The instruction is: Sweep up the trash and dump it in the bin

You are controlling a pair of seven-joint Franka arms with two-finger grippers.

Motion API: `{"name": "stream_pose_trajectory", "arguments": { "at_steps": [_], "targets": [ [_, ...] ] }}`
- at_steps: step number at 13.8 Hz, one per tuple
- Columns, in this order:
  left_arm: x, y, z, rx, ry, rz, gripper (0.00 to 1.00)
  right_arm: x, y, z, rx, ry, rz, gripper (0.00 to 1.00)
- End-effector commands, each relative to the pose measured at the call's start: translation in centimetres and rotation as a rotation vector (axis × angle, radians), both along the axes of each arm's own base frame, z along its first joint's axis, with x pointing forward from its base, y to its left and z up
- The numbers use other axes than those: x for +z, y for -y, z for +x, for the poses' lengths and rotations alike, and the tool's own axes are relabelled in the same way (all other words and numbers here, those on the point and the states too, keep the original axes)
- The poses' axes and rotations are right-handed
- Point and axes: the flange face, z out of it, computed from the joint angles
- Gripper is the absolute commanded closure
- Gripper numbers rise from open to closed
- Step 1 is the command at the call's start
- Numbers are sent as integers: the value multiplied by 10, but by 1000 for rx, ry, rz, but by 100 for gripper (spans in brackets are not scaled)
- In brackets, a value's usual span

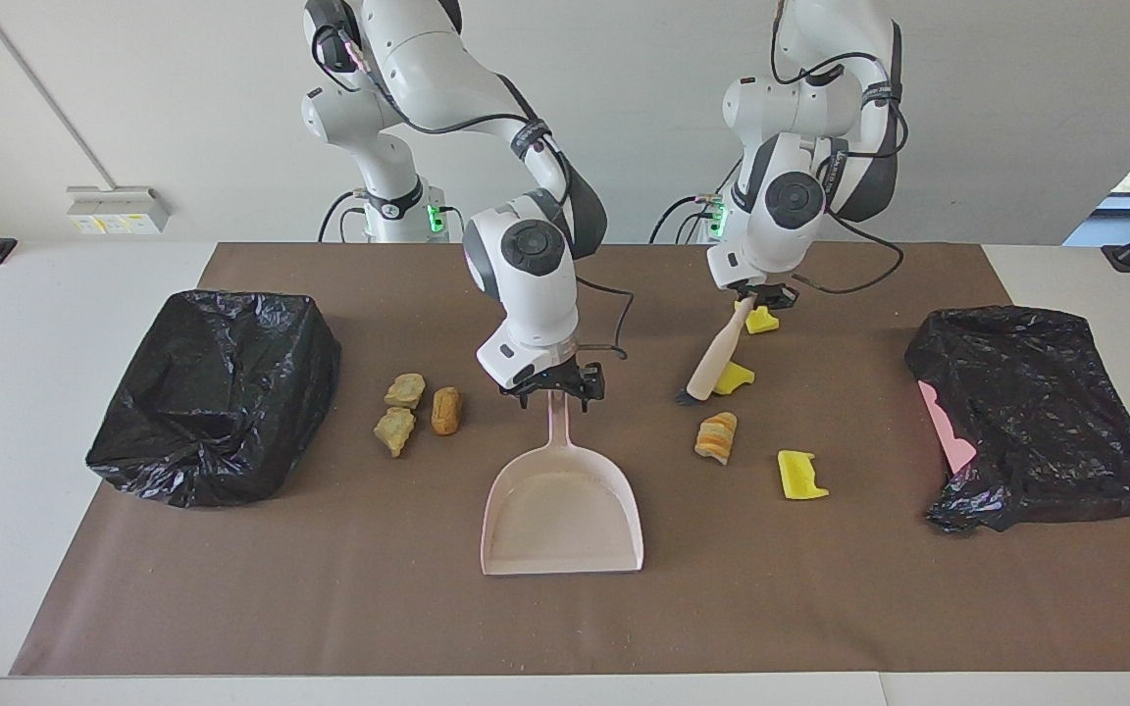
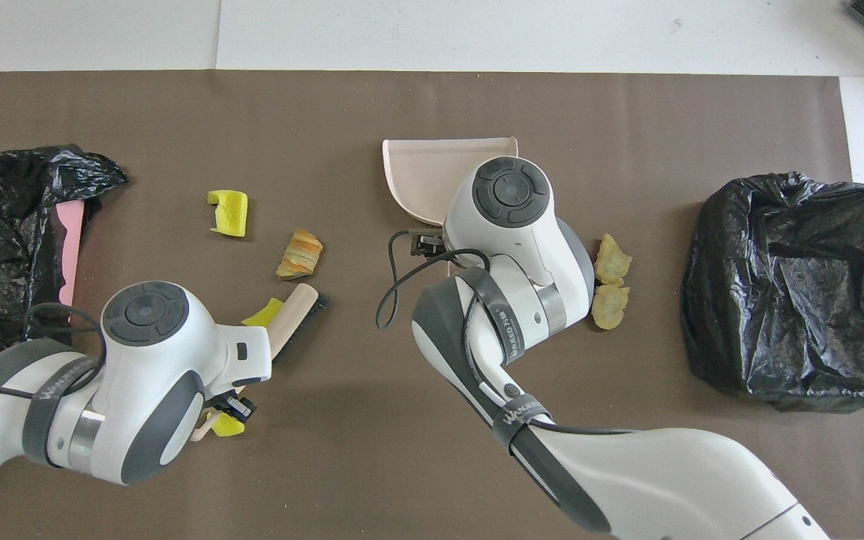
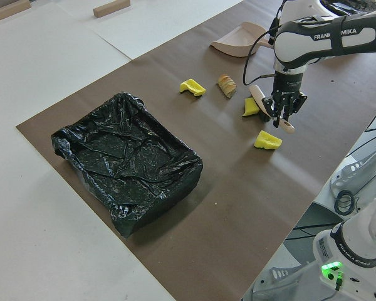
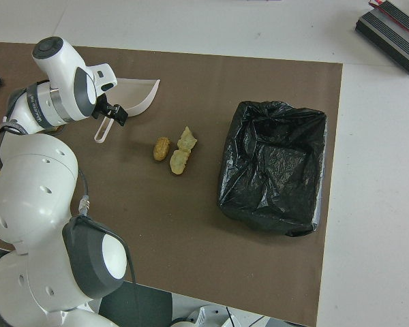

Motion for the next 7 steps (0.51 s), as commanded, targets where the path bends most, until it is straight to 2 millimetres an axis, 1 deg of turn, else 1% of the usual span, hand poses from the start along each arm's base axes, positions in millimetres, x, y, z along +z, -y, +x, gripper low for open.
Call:
{"name": "stream_pose_trajectory", "arguments": {
  "at_steps": [1,3,4,5,6,7],
  "targets": [
    [33,-13,14,14,39,8,100,-14,0,10,-28,8,19,0],
    [59,-23,3,47,51,25,100,-17,-1,9,-25,-4,9,0],
    [67,-26,-4,71,46,40,100,-16,0,9,-26,-3,10,0],
    [70,-28,-10,118,34,65,100,-14,-1,9,-27,-2,12,0],
    [70,-30,-18,204,18,104,100,-11,-5,6,-17,0,11,0],
    [72,-31,-23,301,20,145,100,-11,-16,-2,4,-7,4,0]
  ]
}}
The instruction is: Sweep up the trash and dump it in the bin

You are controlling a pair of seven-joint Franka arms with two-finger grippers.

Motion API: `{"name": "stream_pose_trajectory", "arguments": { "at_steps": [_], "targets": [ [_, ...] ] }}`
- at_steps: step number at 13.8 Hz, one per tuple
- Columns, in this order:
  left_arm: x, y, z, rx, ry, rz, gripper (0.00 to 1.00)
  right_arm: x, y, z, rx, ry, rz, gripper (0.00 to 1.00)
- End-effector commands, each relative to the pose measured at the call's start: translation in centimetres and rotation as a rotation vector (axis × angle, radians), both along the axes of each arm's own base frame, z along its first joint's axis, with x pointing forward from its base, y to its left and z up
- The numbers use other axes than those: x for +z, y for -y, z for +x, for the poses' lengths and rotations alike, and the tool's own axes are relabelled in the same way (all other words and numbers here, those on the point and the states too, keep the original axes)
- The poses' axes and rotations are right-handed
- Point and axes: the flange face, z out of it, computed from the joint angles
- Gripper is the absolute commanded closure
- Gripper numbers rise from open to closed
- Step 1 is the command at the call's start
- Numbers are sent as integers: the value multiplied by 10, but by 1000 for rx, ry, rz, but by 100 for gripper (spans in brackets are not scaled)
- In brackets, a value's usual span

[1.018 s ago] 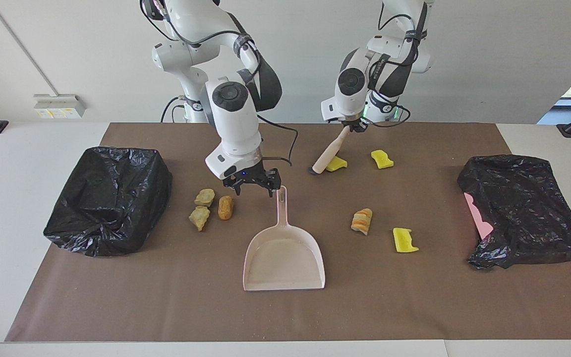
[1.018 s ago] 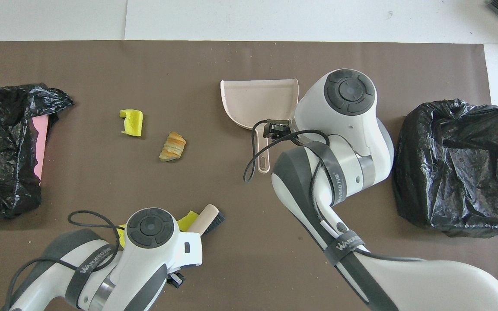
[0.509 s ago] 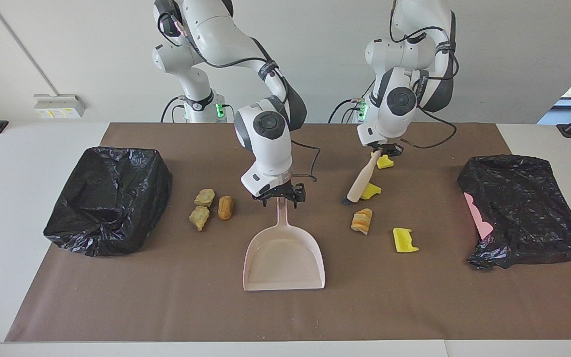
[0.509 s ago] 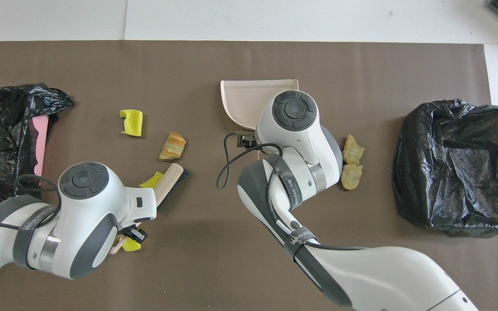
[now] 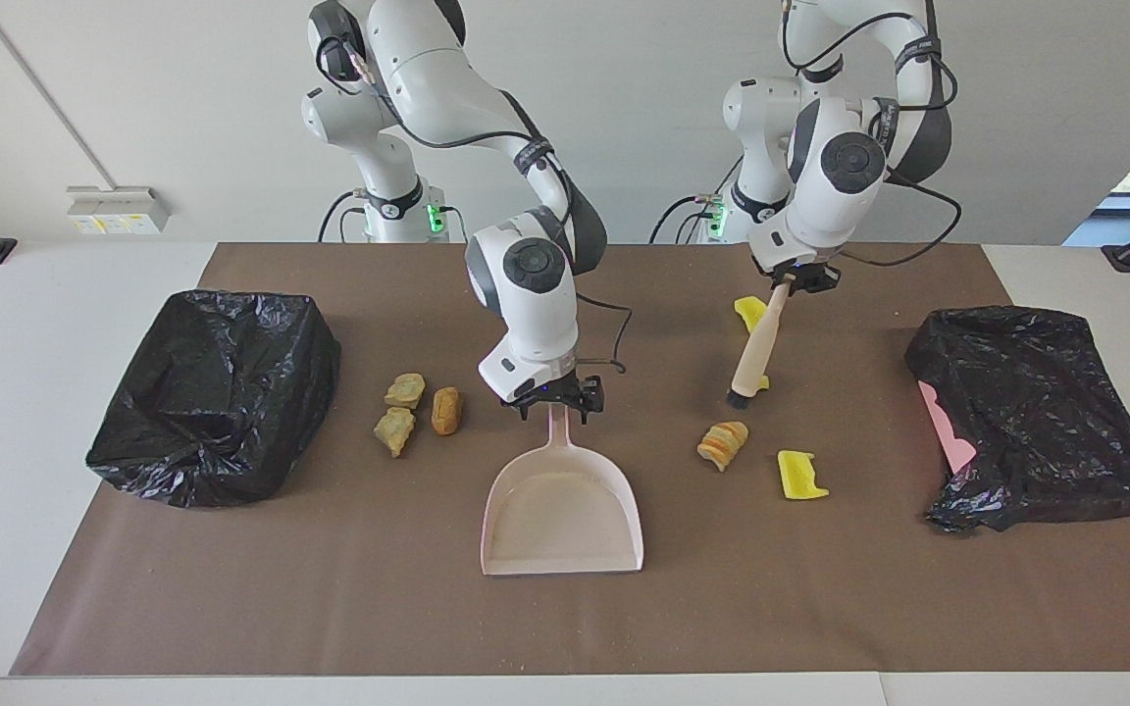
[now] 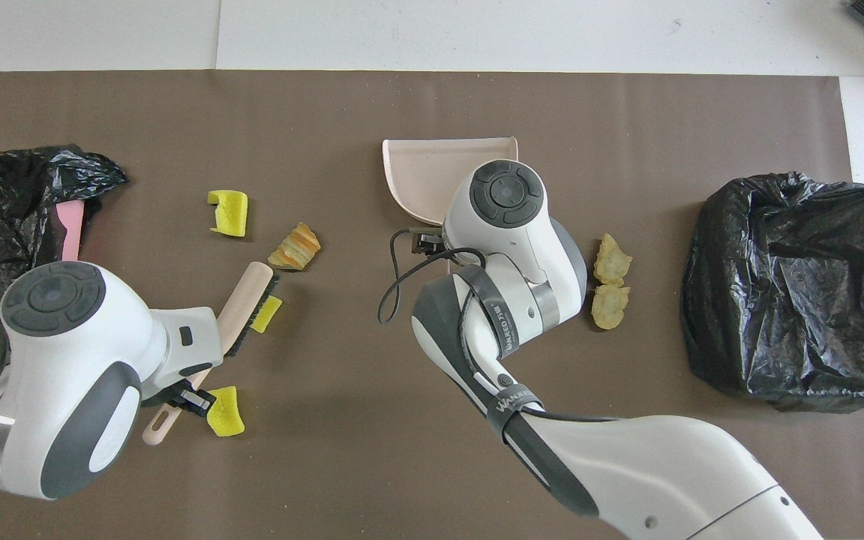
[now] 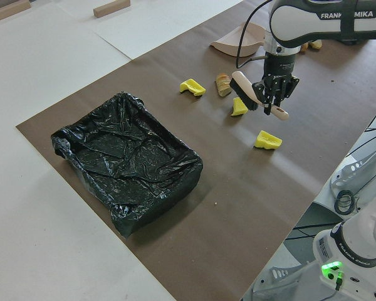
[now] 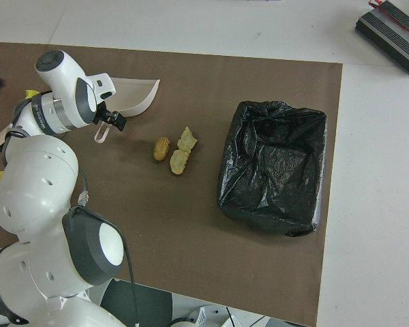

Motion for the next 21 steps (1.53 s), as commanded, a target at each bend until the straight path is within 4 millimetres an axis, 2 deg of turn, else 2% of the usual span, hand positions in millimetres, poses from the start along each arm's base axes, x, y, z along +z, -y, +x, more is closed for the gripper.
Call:
{"name": "stream_pose_trajectory", "arguments": {
  "at_steps": [1,3,5,8,10,11,12,13,14,16,18,19,21],
  "targets": [
    [5,-5,-24,228,4,126,100,3,-19,-10,15,-16,1,0],
    [3,-5,-40,416,40,206,100,3,-17,-8,14,-14,1,0],
    [2,-1,-52,539,45,261,100,4,-18,-9,17,-11,-1,10],
    [-1,21,-77,755,50,315,100,4,-16,-7,19,-11,-1,24],
    [-3,27,-84,895,23,311,100,7,-6,-1,12,-6,0,34],
    [-9,34,-89,935,11,323,100,10,-3,1,9,0,3,42],
    [-19,42,-95,982,-8,338,100,11,-3,2,16,3,5,56],
    [-35,44,-103,1030,-21,369,100,11,-3,3,20,9,10,80],
    [-48,50,-116,1050,-13,394,100,11,-4,3,10,5,21,100],
    [-54,58,-120,1136,-2,404,100,13,1,5,-4,4,24,100],
    [-55,63,-121,1193,-28,398,100,14,18,13,8,1,19,100],
    [-60,67,-122,1209,-21,389,100,14,21,14,106,4,23,100],
    [-68,71,-111,1270,-10,345,100,21,22,14,278,18,67,100]
  ]
}}
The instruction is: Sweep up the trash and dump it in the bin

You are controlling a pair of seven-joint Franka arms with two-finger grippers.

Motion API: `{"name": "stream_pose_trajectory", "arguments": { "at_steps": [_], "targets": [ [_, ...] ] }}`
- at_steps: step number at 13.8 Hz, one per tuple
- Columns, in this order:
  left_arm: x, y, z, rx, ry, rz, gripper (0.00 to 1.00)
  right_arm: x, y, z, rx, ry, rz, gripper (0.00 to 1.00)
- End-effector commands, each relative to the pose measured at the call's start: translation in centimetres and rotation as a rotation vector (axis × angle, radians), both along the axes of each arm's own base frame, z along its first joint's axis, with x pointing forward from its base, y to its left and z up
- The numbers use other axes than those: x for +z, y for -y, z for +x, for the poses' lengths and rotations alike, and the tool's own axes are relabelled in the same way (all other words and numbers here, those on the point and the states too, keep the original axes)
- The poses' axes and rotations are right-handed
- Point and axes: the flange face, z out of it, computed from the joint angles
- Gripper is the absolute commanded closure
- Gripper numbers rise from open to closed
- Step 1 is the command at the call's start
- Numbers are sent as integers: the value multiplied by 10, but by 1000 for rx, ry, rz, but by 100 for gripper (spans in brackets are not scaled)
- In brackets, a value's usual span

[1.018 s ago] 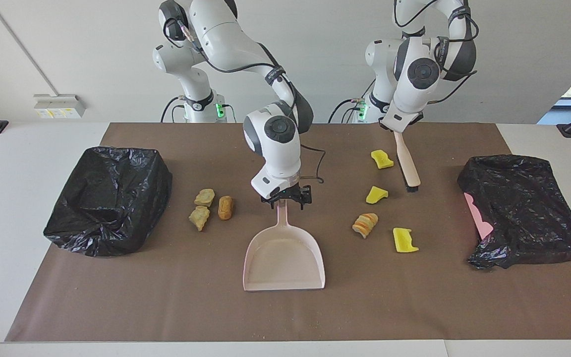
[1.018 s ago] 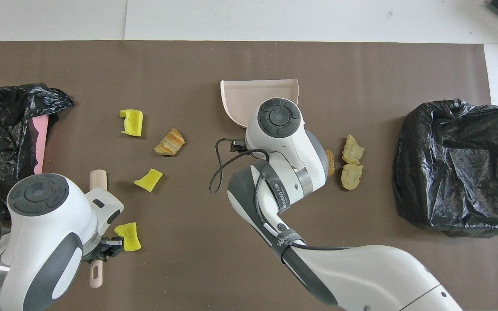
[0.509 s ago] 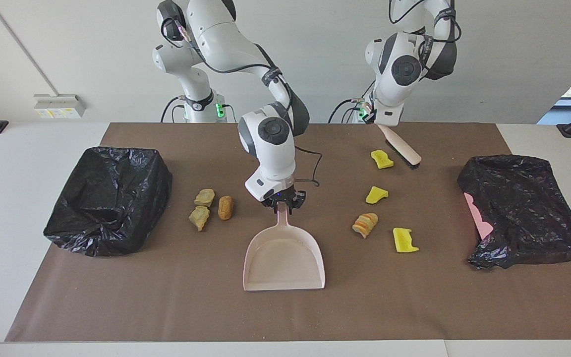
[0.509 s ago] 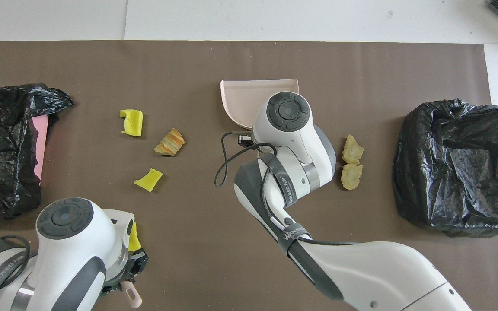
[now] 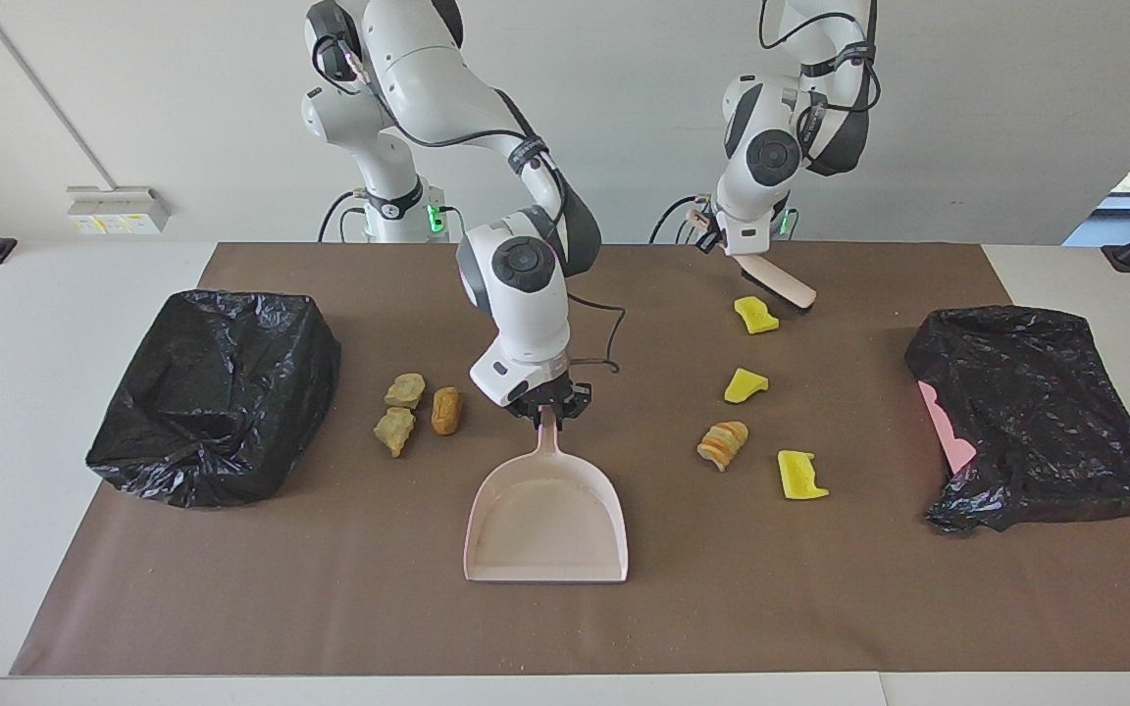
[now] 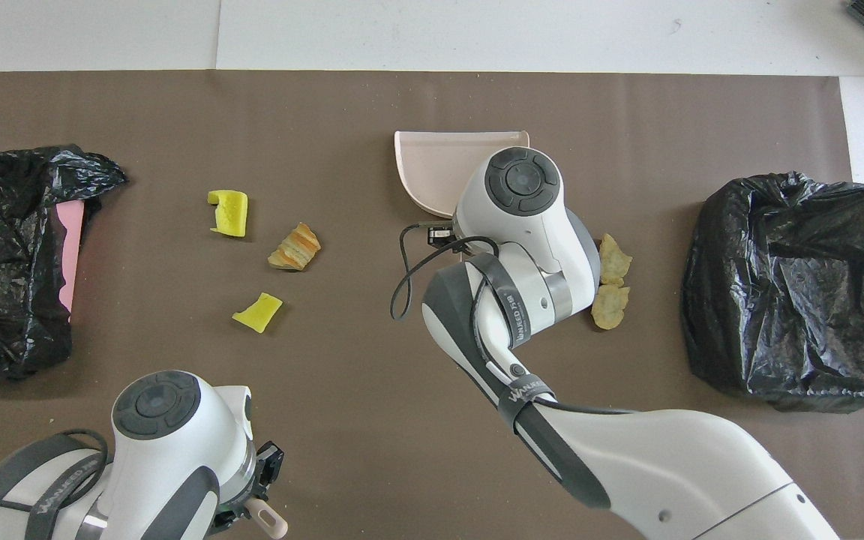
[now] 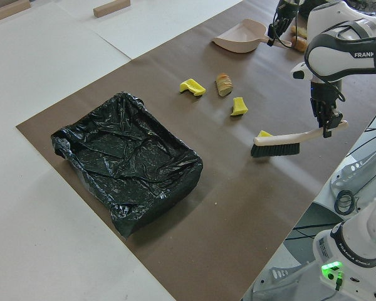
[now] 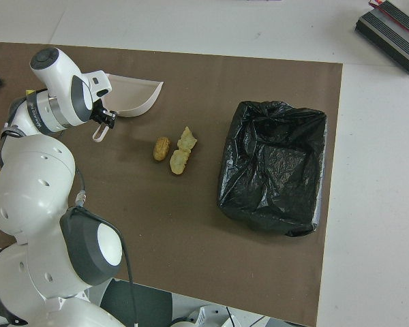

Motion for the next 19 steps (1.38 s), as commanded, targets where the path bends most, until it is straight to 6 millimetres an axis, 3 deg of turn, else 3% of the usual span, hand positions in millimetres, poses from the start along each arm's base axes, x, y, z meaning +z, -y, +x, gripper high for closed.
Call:
{"name": "stream_pose_trajectory", "arguments": {
  "at_steps": [1,5,7,11,12,15,17,19],
  "targets": [
    [-16,7,3,70,23,-25,100,22,7,1,187,19,52,100],
    [-24,10,31,125,112,-88,100,53,42,-3,496,44,36,100],
    [-22,7,56,149,155,-115,100,68,57,-14,658,26,34,100],
    [-8,11,115,168,213,-173,100,63,75,-23,1066,-3,-63,100],
    [-5,11,121,129,225,-190,100,63,75,-24,1137,1,-66,100],
    [-6,5,116,-68,165,-241,100,50,56,-37,1223,-15,-114,100],
    [-1,-15,118,-161,106,-272,100,27,47,-45,1278,-68,-169,100],
    [0,-37,119,-254,53,-264,100,27,36,-47,1297,-43,-177,100]
  ]
}}
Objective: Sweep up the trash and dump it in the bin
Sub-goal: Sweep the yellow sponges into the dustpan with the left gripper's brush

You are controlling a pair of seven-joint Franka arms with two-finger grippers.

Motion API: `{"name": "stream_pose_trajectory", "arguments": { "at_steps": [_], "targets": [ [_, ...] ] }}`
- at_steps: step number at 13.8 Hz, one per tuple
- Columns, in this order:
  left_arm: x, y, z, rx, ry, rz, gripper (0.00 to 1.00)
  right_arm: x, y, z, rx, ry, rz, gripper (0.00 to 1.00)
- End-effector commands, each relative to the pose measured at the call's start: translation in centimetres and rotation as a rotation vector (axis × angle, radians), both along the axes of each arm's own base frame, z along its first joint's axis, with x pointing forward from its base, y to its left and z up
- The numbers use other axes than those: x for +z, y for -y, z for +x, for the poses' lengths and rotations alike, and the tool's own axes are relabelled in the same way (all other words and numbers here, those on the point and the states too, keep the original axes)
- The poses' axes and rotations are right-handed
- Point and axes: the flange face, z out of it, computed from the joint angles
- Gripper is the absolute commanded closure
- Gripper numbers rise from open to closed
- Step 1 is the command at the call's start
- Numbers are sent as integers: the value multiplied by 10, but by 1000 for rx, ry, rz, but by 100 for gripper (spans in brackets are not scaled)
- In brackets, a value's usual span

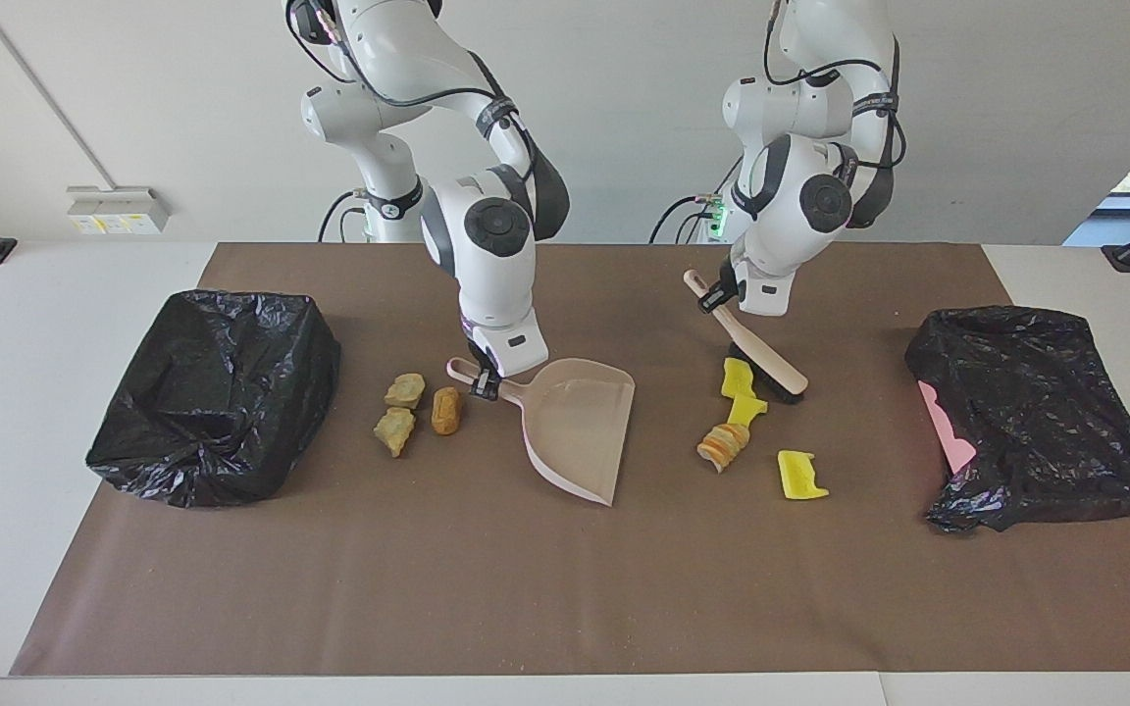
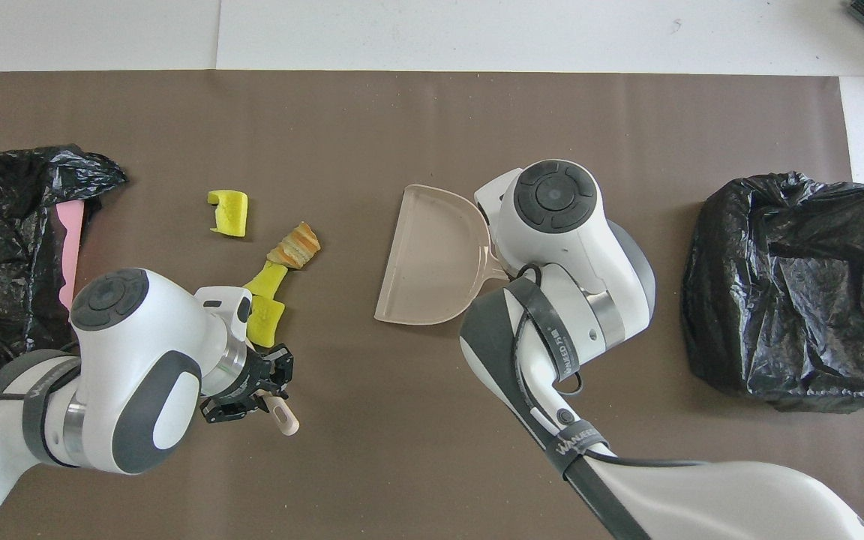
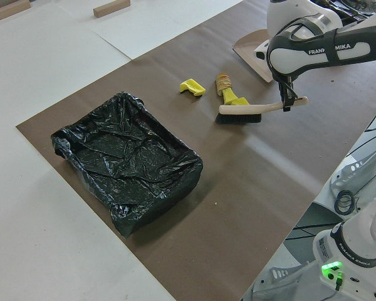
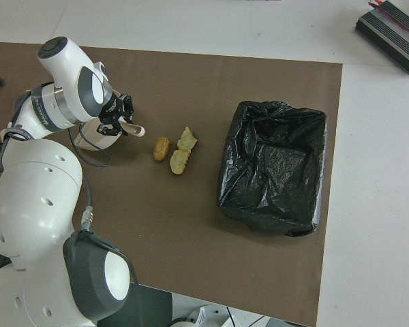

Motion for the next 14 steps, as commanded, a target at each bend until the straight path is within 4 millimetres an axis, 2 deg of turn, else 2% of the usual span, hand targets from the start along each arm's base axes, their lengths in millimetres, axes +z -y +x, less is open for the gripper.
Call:
{"name": "stream_pose_trajectory", "arguments": {
  "at_steps": [1,3,5,8,10,11,14],
  "targets": [
    [5,-31,3,-140,-58,15,100,1,-5,-4,46,36,6,100],
    [4,-47,4,-174,-74,-6,100,-2,-16,-14,73,19,5,100],
    [2,-45,2,-205,-64,-14,100,-18,-26,-22,97,-4,8,100],
    [2,-36,8,-335,11,-66,100,-20,-43,-26,102,26,24,100],
    [2,-15,7,-376,57,-77,100,-19,-47,-23,67,62,44,100],
    [2,-11,7,-387,63,-80,100,-19,-51,-24,44,64,53,100],
    [5,34,-7,-492,101,-131,100,-22,-51,-28,21,32,65,100]
  ]
}}
